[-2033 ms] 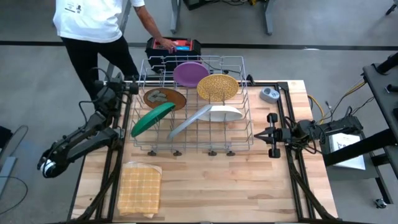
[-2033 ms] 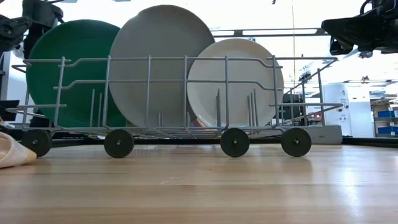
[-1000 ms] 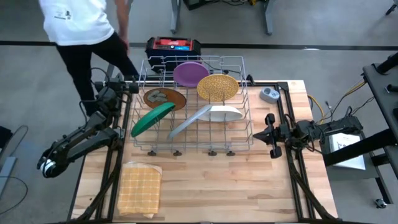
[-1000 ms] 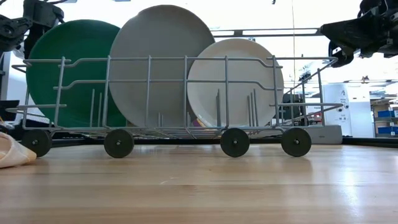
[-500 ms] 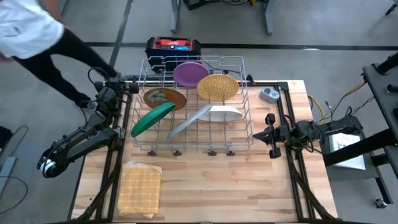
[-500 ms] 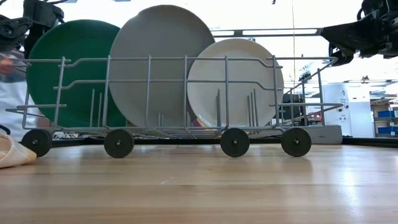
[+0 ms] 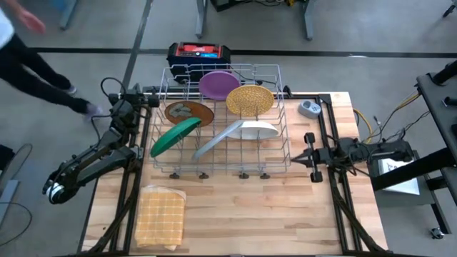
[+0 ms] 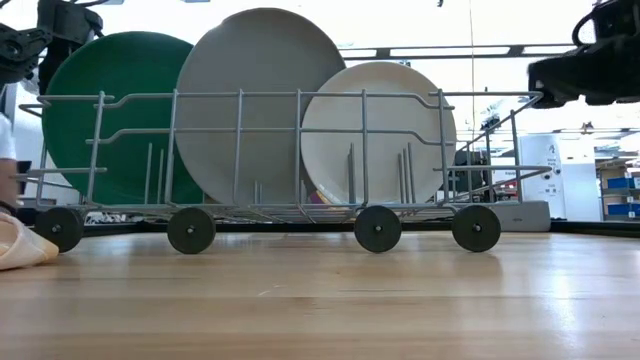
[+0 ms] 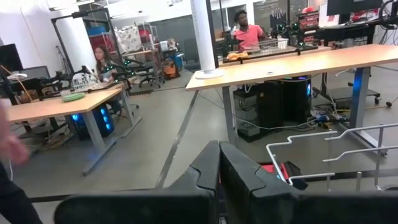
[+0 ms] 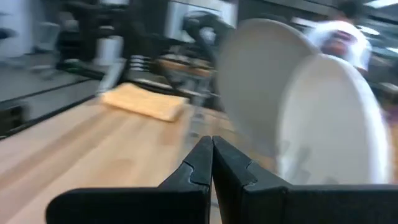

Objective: Sort dishes
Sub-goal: Return to Home Position

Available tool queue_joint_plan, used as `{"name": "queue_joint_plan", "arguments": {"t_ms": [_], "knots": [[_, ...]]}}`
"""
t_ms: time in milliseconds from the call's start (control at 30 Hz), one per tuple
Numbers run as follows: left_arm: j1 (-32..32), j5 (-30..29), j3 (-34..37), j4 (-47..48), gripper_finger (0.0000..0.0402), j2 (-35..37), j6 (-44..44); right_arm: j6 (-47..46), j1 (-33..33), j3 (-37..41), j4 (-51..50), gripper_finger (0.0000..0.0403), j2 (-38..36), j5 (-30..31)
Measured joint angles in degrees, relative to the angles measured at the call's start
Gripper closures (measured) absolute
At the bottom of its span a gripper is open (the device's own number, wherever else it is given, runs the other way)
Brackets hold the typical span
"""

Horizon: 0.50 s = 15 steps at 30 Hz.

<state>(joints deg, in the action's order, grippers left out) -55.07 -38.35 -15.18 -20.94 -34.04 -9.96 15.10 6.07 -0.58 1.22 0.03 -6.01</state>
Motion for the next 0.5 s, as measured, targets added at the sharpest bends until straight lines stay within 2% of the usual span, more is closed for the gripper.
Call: {"name": "queue_joint_plan", "arguments": {"t_ms": [500], "knots": [[0.00, -0.02, 0.00, 0.01, 0.0401, 0.00, 0.00, 1.83, -0.24, 0.00, -0.07, 0.0403, 1.17, 0.13]]}}
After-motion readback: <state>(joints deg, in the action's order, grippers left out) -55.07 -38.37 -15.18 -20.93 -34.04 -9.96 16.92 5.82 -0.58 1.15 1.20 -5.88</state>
